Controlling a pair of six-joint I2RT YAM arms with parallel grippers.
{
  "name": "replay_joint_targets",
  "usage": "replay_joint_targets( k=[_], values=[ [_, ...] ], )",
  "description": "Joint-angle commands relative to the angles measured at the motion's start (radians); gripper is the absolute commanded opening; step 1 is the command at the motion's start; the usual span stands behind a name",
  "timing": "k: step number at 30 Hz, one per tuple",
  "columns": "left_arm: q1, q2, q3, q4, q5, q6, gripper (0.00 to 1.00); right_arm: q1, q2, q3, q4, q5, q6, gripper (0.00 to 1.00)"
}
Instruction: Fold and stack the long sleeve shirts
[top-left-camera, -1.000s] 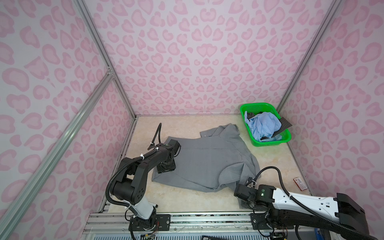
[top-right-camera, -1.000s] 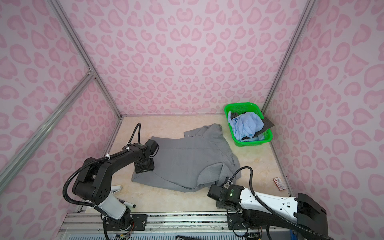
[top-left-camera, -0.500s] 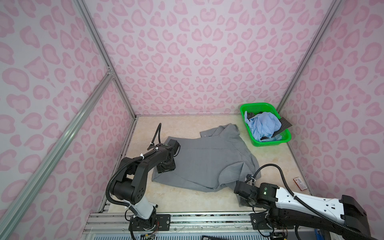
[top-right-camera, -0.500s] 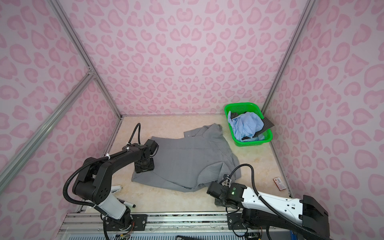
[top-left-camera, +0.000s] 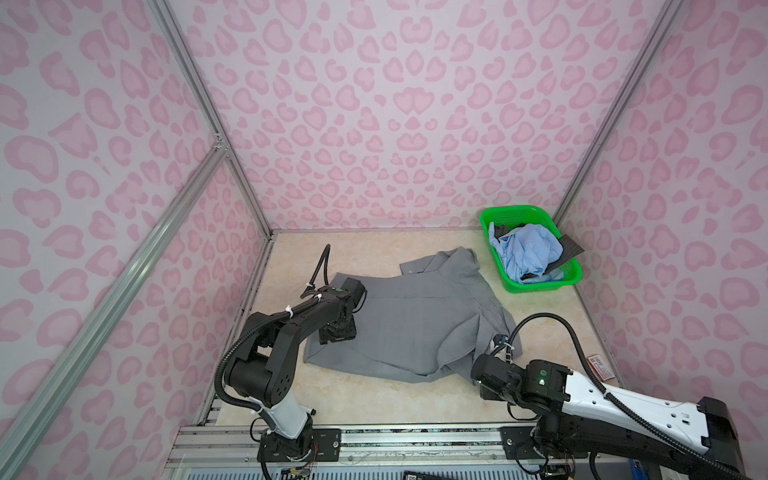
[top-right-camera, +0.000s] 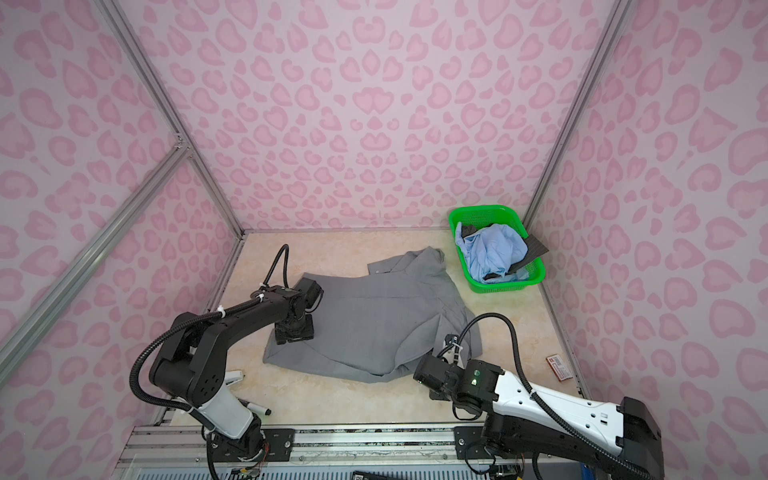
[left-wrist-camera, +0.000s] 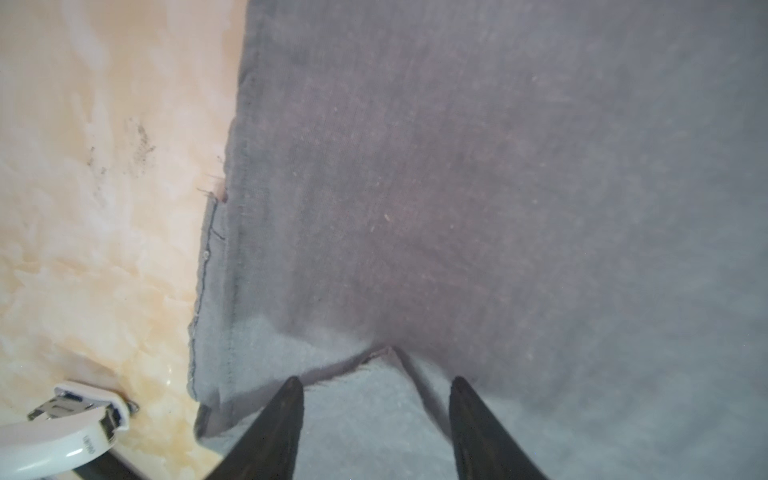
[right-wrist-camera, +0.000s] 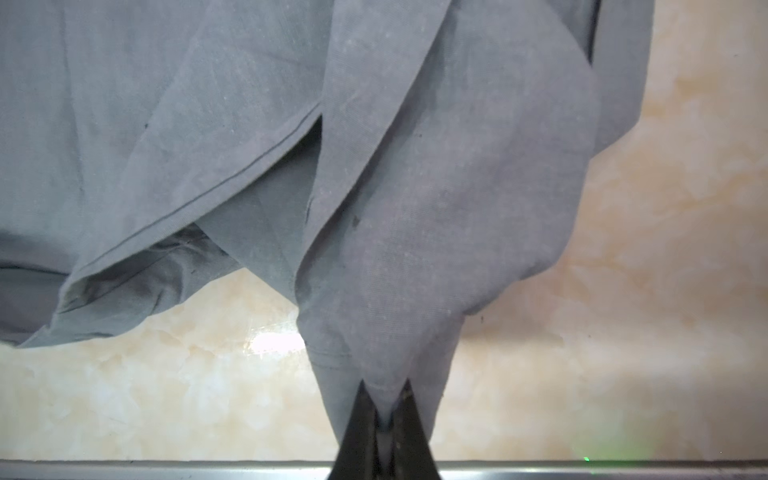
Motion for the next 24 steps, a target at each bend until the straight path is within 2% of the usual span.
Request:
replay_joint_targets(
  k=[1, 3, 5, 7, 8, 12, 17, 21, 24],
  values=[
    [-0.001, 0.025, 0.018, -0.002, 0.003, 0.01, 0.52, 0.002, 0.0, -0.002, 0.002, 0.023, -0.009, 0.0],
    [-0.001, 0.046, 0.019, 0.0, 0.012, 0.01, 0.48, 0.001, -0.005, -0.001, 0.005, 0.024, -0.008, 0.0],
    [-0.002, 0.062, 0.02, 0.002, 0.025, 0.014, 0.39, 0.001, -0.013, -0.001, 0.003, 0.028, -0.01, 0.0],
    [-0.005, 0.068, 0.02, 0.001, 0.021, 0.016, 0.37, 0.001, -0.019, -0.002, 0.0, 0.034, -0.012, 0.0],
    [-0.004, 0.067, 0.017, 0.002, 0.018, 0.017, 0.3, 0.001, -0.022, -0.002, -0.001, 0.036, -0.011, 0.0],
    [-0.006, 0.07, 0.013, 0.0, 0.013, 0.017, 0.21, 0.001, -0.03, 0.002, -0.007, 0.043, -0.013, 0.0],
    [-0.006, 0.069, 0.017, -0.003, 0.007, 0.017, 0.16, 0.001, -0.041, 0.002, -0.017, 0.05, -0.012, 0.0],
    [-0.006, 0.051, 0.019, -0.007, -0.001, 0.017, 0.03, 0.001, -0.054, -0.001, -0.023, 0.055, -0.005, 0.0],
    [-0.006, 0.035, 0.02, -0.01, -0.007, 0.016, 0.03, 0.001, -0.061, 0.001, -0.03, 0.062, -0.003, 0.0]
  ],
)
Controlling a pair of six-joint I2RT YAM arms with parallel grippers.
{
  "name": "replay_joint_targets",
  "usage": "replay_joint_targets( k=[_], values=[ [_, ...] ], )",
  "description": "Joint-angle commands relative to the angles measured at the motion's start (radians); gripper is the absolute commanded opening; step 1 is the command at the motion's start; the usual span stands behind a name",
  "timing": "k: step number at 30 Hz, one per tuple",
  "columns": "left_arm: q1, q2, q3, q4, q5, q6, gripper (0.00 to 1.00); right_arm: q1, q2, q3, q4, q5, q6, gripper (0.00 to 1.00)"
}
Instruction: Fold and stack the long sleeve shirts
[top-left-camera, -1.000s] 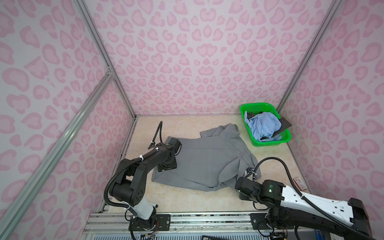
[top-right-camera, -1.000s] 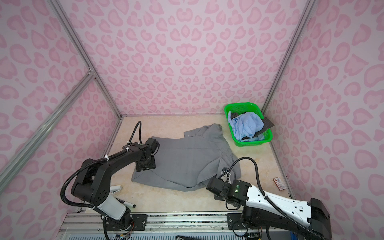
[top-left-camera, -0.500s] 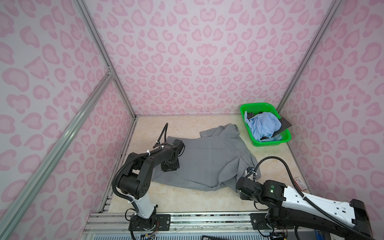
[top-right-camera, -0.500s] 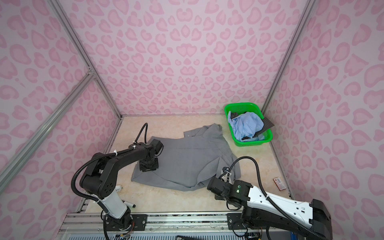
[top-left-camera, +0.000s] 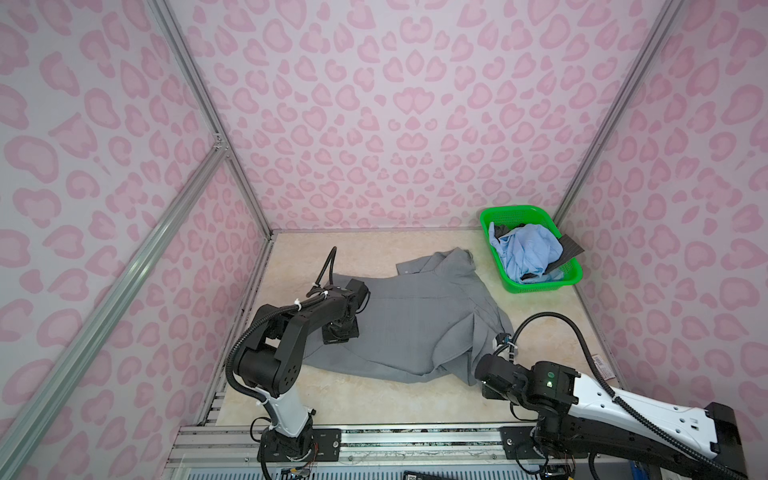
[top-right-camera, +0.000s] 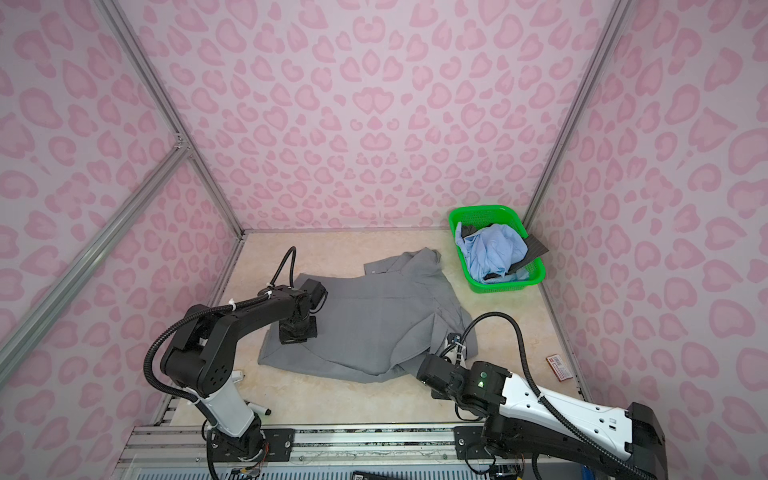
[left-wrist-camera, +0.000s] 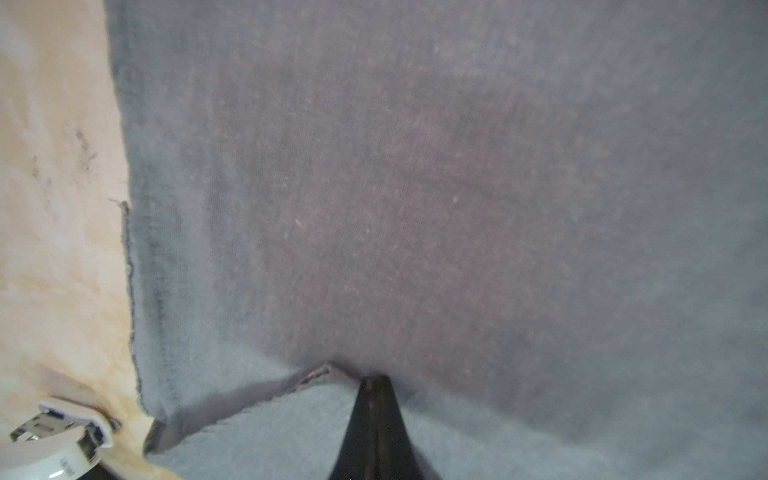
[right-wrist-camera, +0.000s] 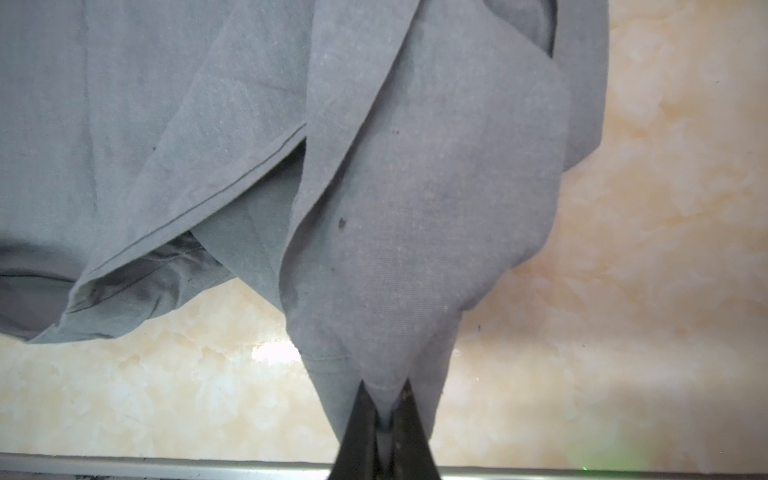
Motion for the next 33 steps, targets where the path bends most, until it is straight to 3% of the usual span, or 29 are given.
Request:
replay_joint_targets(
  k=[1, 11, 16, 22, 26, 27, 32, 33],
  values=[
    [0.0, -0.028, 0.001, -0.019, -0.016, -0.005, 0.03, 0.001, -0.007, 0.003, -0.025, 0.036, 0.009, 0.0],
    [0.0, -0.231, 0.022, -0.077, -0.06, -0.037, 0.03, -0.009, -0.051, 0.154, -0.161, 0.228, -0.036, 0.0],
    [0.0, -0.32, 0.028, -0.14, -0.075, -0.077, 0.0, -0.05, -0.073, 0.289, -0.219, 0.323, -0.134, 0.0],
    [0.003, -0.43, 0.002, -0.17, -0.077, -0.091, 0.0, -0.101, -0.068, 0.404, -0.216, 0.343, -0.258, 0.0],
    [0.003, -0.423, -0.036, -0.147, -0.055, -0.067, 0.0, -0.105, -0.054, 0.454, -0.196, 0.338, -0.307, 0.0],
    [0.005, -0.404, -0.035, -0.146, -0.055, -0.056, 0.02, -0.105, -0.055, 0.468, -0.189, 0.335, -0.32, 0.0],
    [0.011, -0.302, -0.03, -0.108, -0.015, -0.025, 0.46, -0.105, -0.068, 0.478, -0.149, 0.298, -0.356, 0.0],
    [0.011, -0.282, -0.03, -0.101, -0.006, -0.026, 0.51, -0.105, -0.071, 0.476, -0.142, 0.287, -0.357, 0.0]
  ],
)
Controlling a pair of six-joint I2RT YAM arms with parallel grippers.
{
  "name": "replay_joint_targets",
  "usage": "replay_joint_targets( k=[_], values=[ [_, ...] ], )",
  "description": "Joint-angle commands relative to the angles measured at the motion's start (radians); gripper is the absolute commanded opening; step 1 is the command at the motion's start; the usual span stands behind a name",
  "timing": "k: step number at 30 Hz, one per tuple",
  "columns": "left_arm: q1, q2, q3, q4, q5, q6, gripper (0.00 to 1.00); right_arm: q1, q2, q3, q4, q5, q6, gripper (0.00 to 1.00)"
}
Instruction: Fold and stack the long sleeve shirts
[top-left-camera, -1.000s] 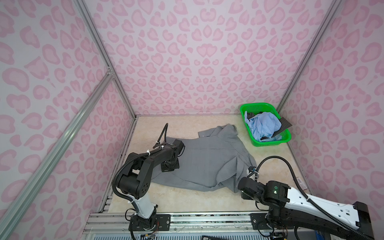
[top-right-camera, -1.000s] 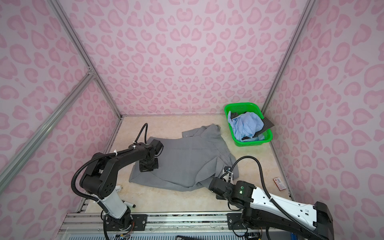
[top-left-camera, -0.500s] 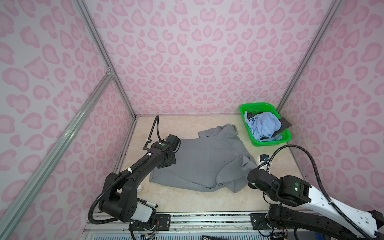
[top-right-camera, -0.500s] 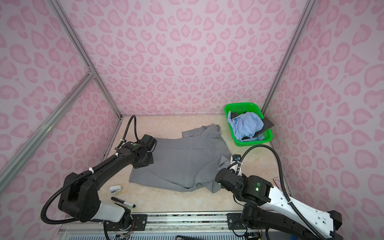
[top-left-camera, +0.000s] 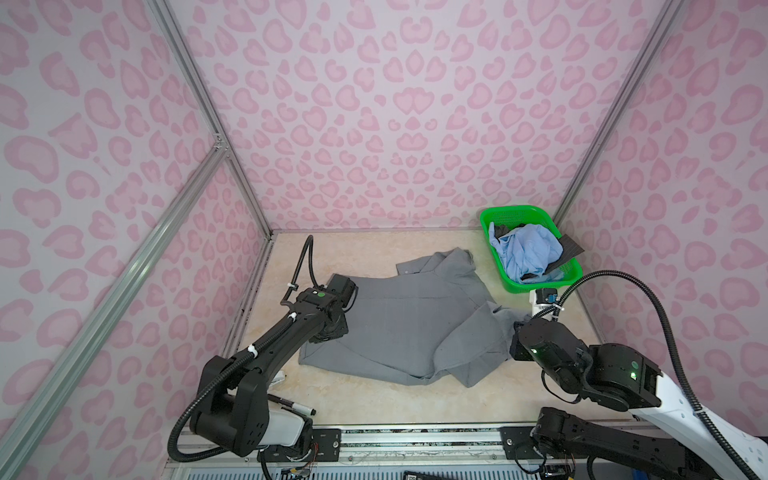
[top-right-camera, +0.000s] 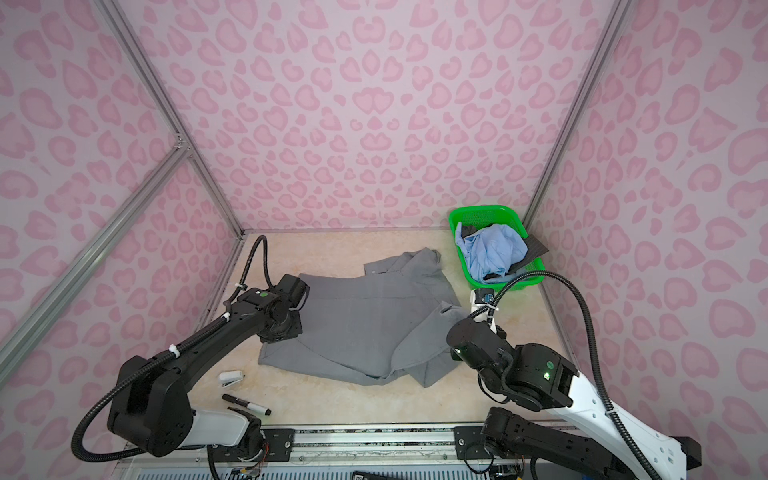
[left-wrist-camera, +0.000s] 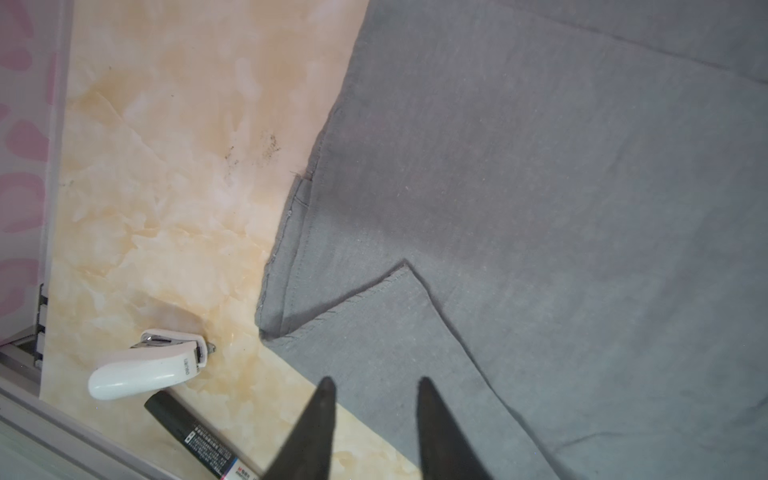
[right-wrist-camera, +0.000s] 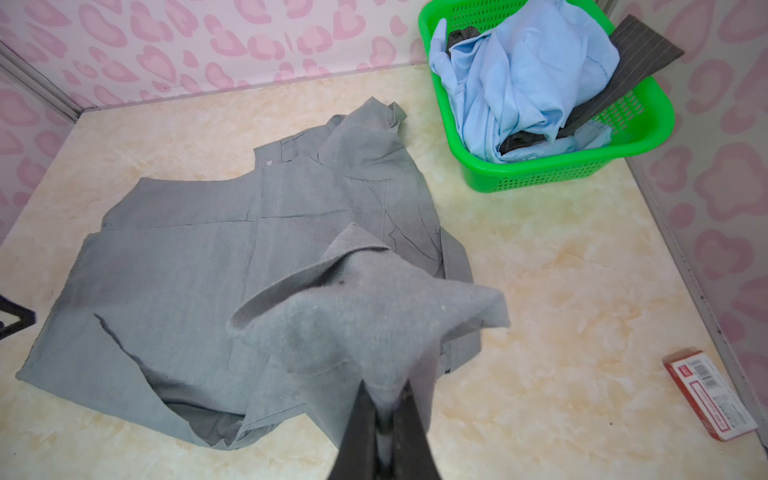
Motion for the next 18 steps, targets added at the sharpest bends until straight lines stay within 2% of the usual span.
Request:
replay_joint_targets(
  k=[1, 6, 13, 18],
  values=[
    [0.002, 0.059, -0.002, 0.03, 0.037, 0.02, 0.52, 0.001, -0.006, -0.006, 0.034, -0.025, -0.034, 0.0],
    [0.003, 0.151, -0.018, 0.075, 0.048, 0.017, 0.61, 0.001, -0.039, -0.024, 0.076, -0.063, -0.054, 0.0],
    [0.017, 0.285, 0.03, 0.069, 0.012, -0.006, 0.58, 0.001, -0.065, -0.033, 0.136, -0.101, -0.13, 0.0],
    [0.016, 0.331, 0.054, 0.047, -0.024, -0.032, 0.55, 0.001, -0.085, -0.069, 0.178, -0.125, -0.152, 0.0]
  ],
)
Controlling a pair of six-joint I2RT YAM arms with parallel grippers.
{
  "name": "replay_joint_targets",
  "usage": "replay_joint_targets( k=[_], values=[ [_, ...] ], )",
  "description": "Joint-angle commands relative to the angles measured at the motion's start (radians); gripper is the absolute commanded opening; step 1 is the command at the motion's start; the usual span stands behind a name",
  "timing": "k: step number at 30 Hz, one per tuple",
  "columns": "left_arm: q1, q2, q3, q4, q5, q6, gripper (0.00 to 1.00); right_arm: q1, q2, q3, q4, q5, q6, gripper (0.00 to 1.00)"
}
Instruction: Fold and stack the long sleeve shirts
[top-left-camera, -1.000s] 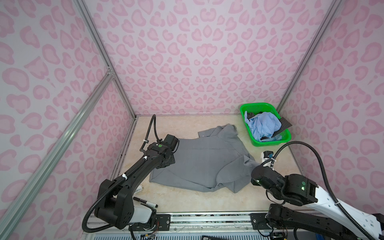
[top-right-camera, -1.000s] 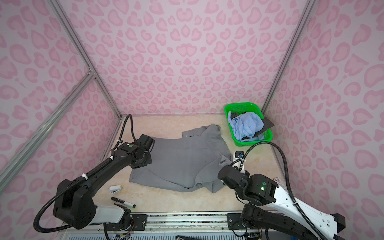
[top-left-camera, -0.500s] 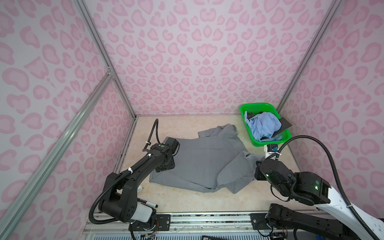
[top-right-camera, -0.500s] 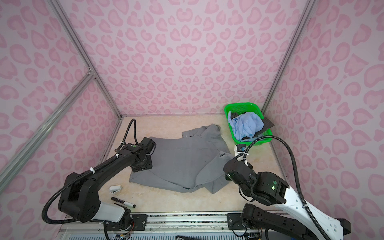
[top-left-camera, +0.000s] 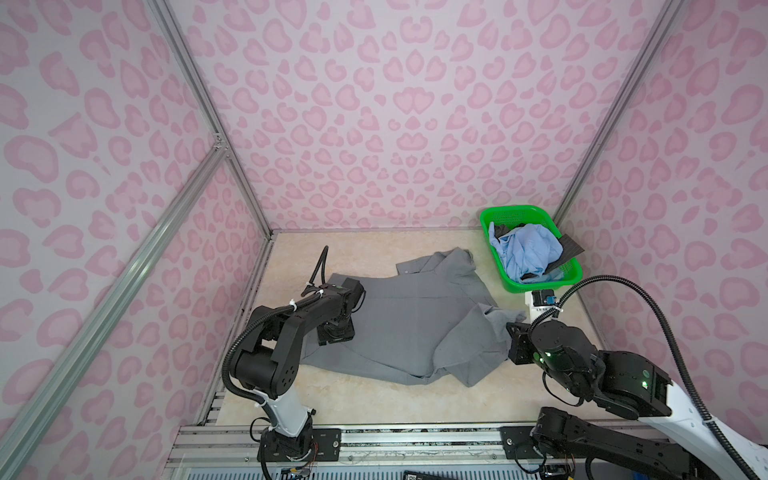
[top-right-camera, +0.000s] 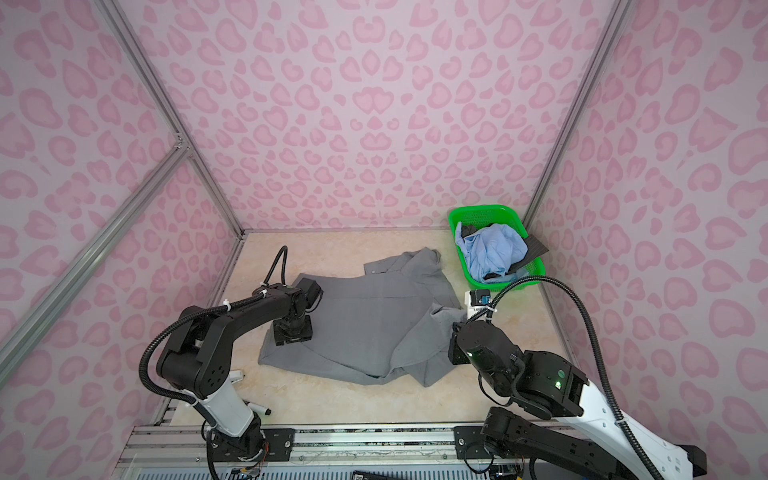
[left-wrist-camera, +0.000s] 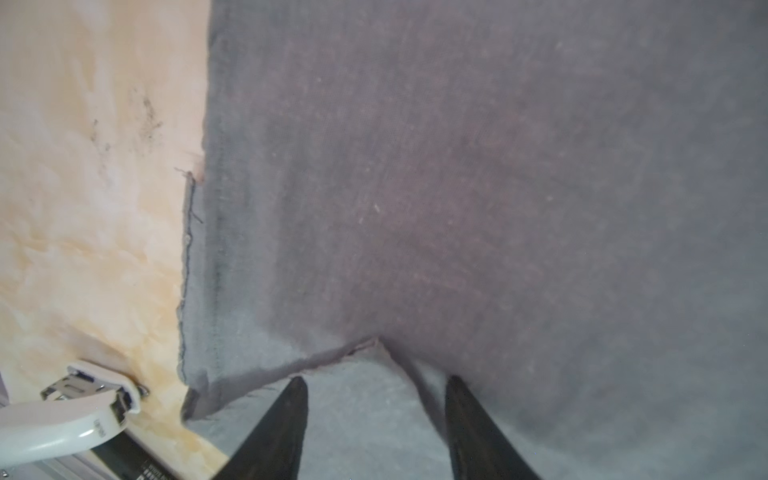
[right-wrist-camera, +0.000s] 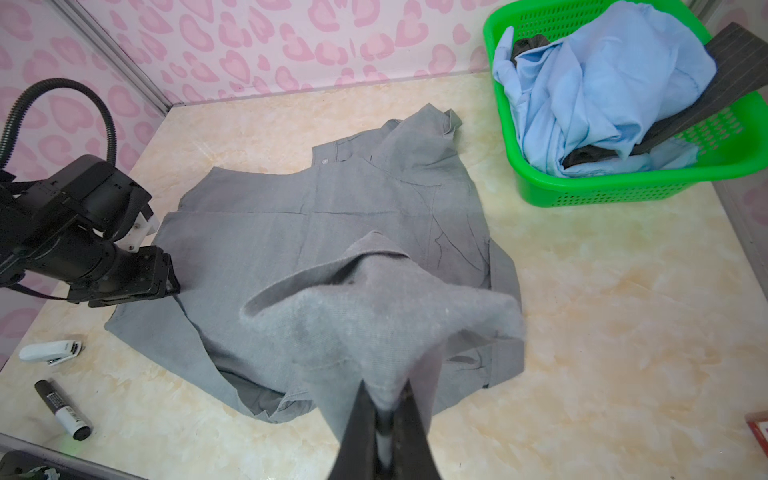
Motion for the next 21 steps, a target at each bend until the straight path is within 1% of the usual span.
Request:
replay_joint_targets(
  k=[1, 7, 9, 10, 14, 18, 21],
  values=[
    [0.0, 0.02, 0.011, -0.024, -0.044, -0.027, 0.54, 0.001, -0.014, -0.02, 0.051, -0.015, -0.034, 0.0],
    [-0.001, 0.031, -0.019, -0.007, -0.027, -0.032, 0.37, 0.001, -0.023, -0.021, 0.064, -0.008, -0.057, 0.0],
    [0.0, 0.031, -0.026, -0.006, -0.03, -0.031, 0.29, 0.001, -0.023, -0.018, 0.062, -0.004, -0.06, 0.0],
    [-0.001, 0.028, -0.03, -0.006, -0.029, -0.032, 0.27, 0.001, -0.024, -0.019, 0.061, -0.002, -0.062, 0.0],
    [-0.002, 0.021, -0.038, -0.002, -0.026, -0.029, 0.2, 0.001, -0.028, -0.022, 0.059, 0.003, -0.058, 0.0],
    [-0.001, 0.009, -0.046, -0.004, -0.022, -0.026, 0.17, 0.001, -0.029, -0.021, 0.052, 0.005, -0.053, 0.0],
    [-0.001, -0.002, -0.053, -0.007, -0.029, -0.025, 0.12, 0.001, -0.038, -0.023, 0.046, 0.015, -0.049, 0.0]
  ],
)
